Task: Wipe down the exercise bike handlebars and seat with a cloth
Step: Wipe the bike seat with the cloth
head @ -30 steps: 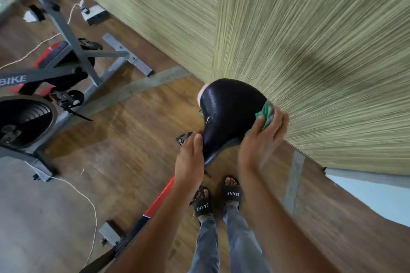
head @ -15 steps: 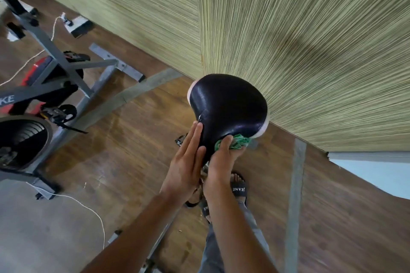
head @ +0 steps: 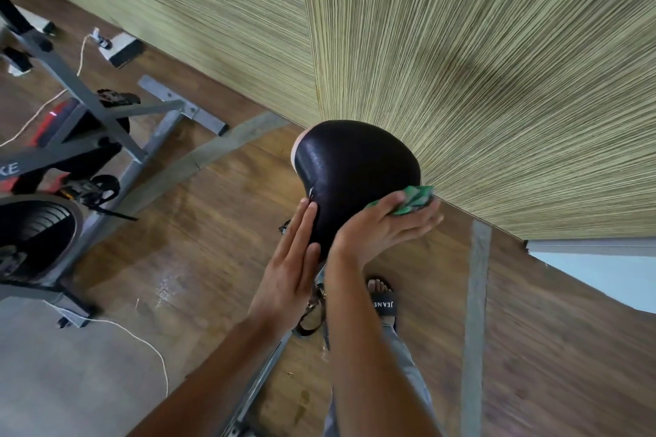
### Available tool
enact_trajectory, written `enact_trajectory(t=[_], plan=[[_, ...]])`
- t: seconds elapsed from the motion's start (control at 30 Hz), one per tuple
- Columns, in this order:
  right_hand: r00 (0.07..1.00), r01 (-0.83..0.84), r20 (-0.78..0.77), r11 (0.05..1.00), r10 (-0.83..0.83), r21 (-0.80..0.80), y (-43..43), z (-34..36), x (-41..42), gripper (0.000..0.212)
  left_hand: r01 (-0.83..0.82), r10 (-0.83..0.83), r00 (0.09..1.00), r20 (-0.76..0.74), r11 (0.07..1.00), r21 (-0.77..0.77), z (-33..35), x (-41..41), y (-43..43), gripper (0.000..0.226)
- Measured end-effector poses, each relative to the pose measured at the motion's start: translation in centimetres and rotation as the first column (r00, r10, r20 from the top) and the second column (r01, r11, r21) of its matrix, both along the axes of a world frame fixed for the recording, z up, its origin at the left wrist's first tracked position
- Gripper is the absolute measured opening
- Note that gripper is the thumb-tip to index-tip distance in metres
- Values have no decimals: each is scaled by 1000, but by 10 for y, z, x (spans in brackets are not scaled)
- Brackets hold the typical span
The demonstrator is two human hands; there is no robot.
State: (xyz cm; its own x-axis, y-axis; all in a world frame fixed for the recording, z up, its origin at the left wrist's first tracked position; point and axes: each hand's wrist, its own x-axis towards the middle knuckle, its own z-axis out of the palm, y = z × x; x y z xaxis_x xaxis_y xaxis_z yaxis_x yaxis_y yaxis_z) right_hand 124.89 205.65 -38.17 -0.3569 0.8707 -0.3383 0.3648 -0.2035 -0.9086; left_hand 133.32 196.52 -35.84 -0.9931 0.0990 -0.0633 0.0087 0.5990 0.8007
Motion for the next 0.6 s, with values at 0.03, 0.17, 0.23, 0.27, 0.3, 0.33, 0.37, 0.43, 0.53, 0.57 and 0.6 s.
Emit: enact_trajectory(t=[0.03, 0.17, 0.23, 0.27, 0.3, 0.33, 0.37, 0.43, 0.53, 0.57, 0.6], plan=[[1000, -10, 21, 999, 9, 30, 7, -1, -4, 54, -6, 6, 1000, 18, 999, -33, -4, 1, -1, 51], [915, -378, 297, 841, 274, 387, 49, 4, -15, 50, 103, -157, 975, -155, 944, -312, -15, 1, -3, 49], [775, -632, 402, 599, 488, 491, 69, 7, -20, 47, 171, -335, 899, -282, 861, -478, -24, 4, -8, 46], [679, -732, 469, 466, 565, 498, 77, 11, -29, 46, 195, -406, 856, -320, 827, -528, -28, 5, -11, 45], [586, -801, 528, 343, 615, 491, 83, 15, -44, 45, 219, -467, 818, -335, 792, -569, -30, 6, -13, 44], [507, -843, 566, 234, 650, 485, 86, 19, -58, 46, 227, -507, 790, -345, 764, -604, -31, 8, -16, 45], [435, -859, 595, 113, 676, 500, 83, 22, -69, 46, 225, -528, 775, -346, 744, -630, -32, 10, -17, 47], [279, -791, 630, -199, 725, 579, 67, 27, -66, 42, 199, -542, 762, -354, 717, -668, -33, 11, -19, 51], [-58, -445, 663, -614, 746, 652, 50, 14, -39, 36, 188, -554, 750, -360, 702, -687, -38, 10, -22, 54], [-103, -402, 685, -660, 721, 634, 49, 14, -49, 35, 191, -558, 748, -359, 699, -689, -38, 9, -23, 55], [-98, -417, 715, -680, 693, 603, 47, 15, -65, 35, 196, -561, 748, -354, 697, -690, -38, 8, -23, 54]])
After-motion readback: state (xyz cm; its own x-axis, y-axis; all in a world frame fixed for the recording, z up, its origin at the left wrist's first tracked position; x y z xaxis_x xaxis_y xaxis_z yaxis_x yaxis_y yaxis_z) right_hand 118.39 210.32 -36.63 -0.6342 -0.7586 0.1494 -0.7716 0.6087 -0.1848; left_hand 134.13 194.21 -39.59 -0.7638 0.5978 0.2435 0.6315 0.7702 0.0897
